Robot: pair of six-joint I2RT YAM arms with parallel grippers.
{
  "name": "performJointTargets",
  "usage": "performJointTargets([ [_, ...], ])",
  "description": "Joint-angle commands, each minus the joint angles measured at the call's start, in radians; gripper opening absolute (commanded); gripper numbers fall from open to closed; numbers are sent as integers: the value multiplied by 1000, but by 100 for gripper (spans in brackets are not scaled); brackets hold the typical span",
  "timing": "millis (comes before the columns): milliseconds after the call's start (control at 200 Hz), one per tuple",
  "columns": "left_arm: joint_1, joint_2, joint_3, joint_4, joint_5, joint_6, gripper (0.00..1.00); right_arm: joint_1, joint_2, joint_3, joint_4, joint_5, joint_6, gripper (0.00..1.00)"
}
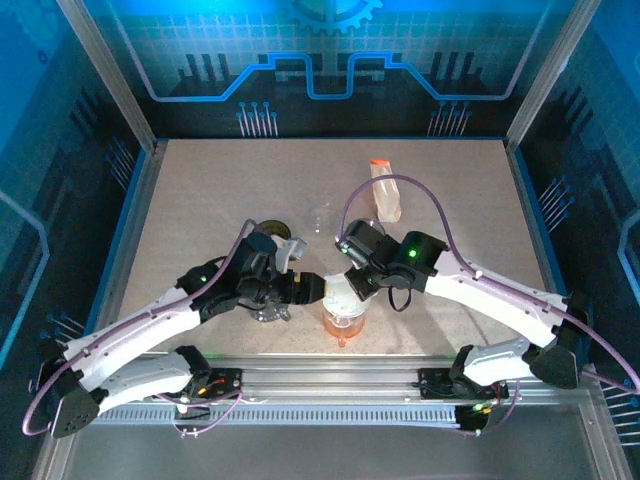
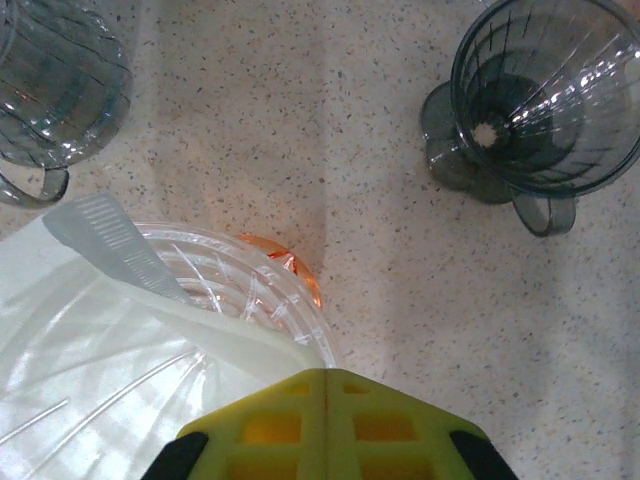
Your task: Place the coffee filter in the dripper
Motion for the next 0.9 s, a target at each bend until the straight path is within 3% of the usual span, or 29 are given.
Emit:
performJointTargets([
  [0,-9,10,-8,-18,17,-6,73,7,17,-15,8,32,0,4],
  [100,-10,18,-12,-12,19,-6,74,18,31,-21,8,48,-1,4],
  [465,-13,36,-23,-16,14,-2,50,43,52,-25,8,72,6,3],
  [520,-12,36,-19,-23,8,-6,51,47,54,-22,7,72,6,4],
  [725,-12,1,-14,10,16,-9,73,60,56,-10,2,76,12,4],
  [801,-12,12,-1,16,21,-6,73,61,55,-11,2,76,15,4],
  [896,-13,48,21,-12,12,7,64,62,54,-12,2,77,18,4],
])
